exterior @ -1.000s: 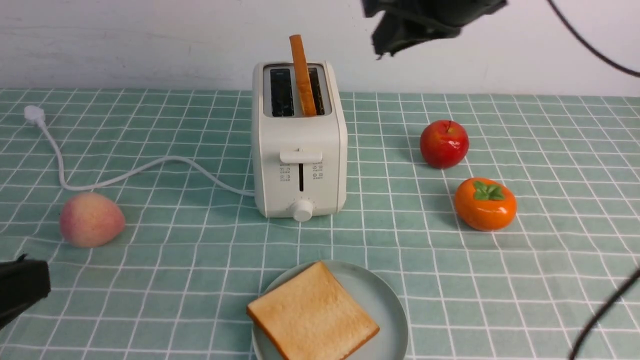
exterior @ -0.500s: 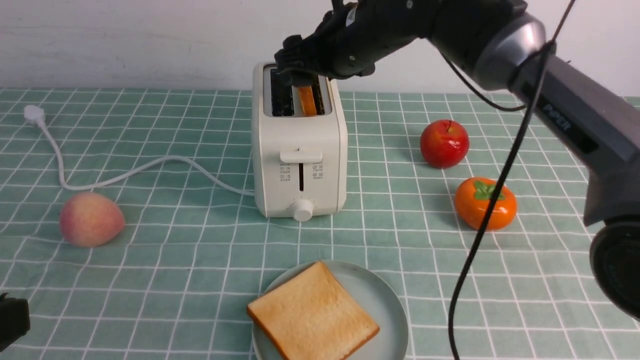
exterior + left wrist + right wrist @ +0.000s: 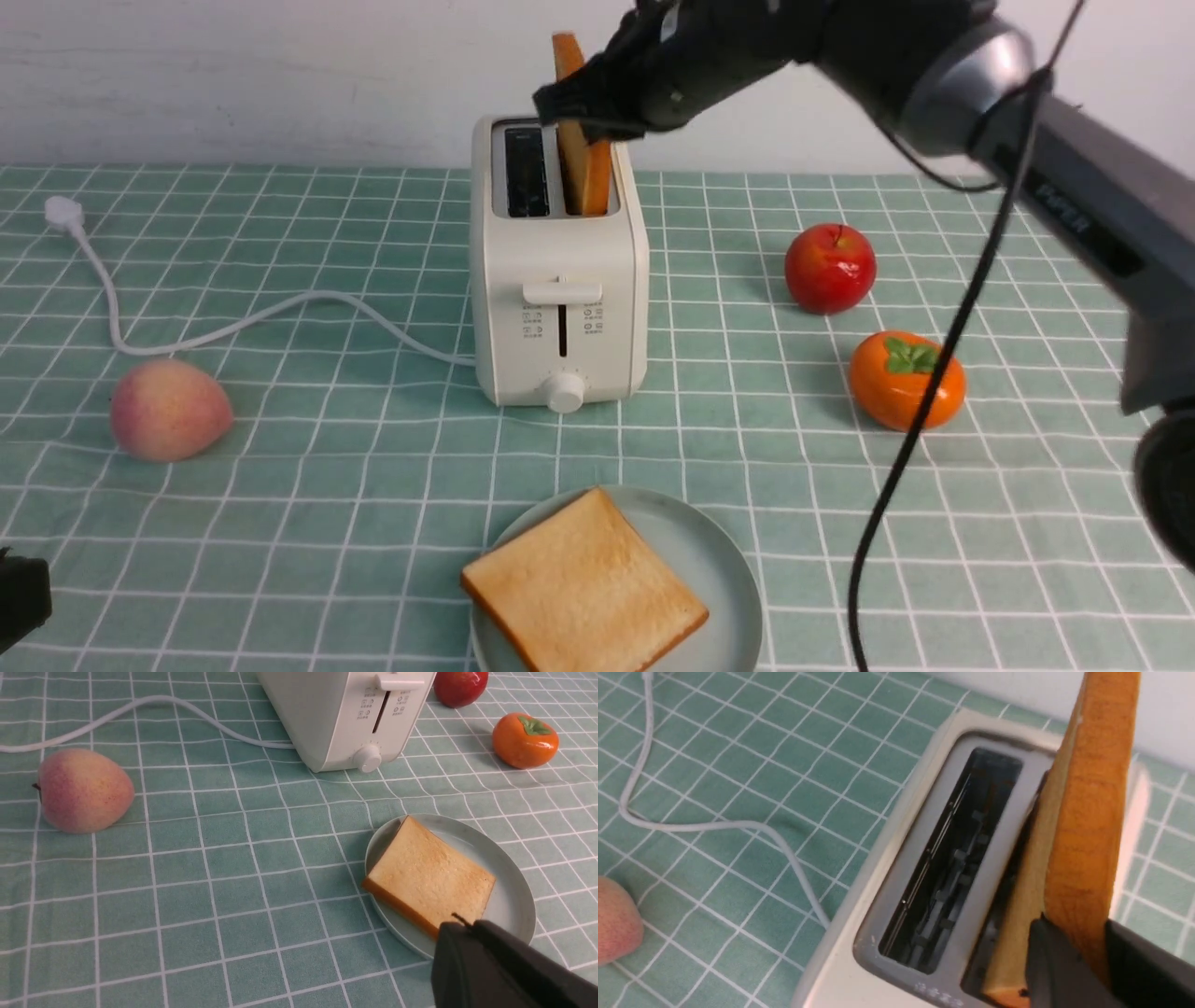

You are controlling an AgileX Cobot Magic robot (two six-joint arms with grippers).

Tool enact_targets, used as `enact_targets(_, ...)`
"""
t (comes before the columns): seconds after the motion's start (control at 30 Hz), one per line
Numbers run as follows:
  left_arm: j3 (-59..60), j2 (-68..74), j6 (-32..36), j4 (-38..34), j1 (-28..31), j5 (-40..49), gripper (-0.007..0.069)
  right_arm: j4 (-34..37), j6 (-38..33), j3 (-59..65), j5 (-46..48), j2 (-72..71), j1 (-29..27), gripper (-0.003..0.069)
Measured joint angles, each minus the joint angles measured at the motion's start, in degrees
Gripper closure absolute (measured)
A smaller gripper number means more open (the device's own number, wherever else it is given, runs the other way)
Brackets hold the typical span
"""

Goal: Take toasted bread from bread machine on blue coffee table place on plate.
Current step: 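Grasp the toast slice in the toaster and pull it up out of the slot with the right gripper, then place the held slice of bread on top of the slice on the plate with the right gripper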

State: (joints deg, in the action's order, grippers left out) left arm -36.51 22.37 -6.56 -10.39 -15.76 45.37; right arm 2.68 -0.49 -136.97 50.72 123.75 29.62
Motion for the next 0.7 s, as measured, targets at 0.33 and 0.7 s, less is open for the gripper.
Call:
enact_targets(0.33, 0.00, 0.00, 0.00, 0.38, 0.00, -0.46, 0.0638, -4.09, -2.43, -0.44, 21.21, -24.05, -2.00, 0.0582)
enact_targets(0.7, 0.02, 0.00, 0.00, 0.61, 0.00, -0.42, 0.0638, 20.93, -13.35, 32.45, 21.86, -35.49, -7.27, 0.0582)
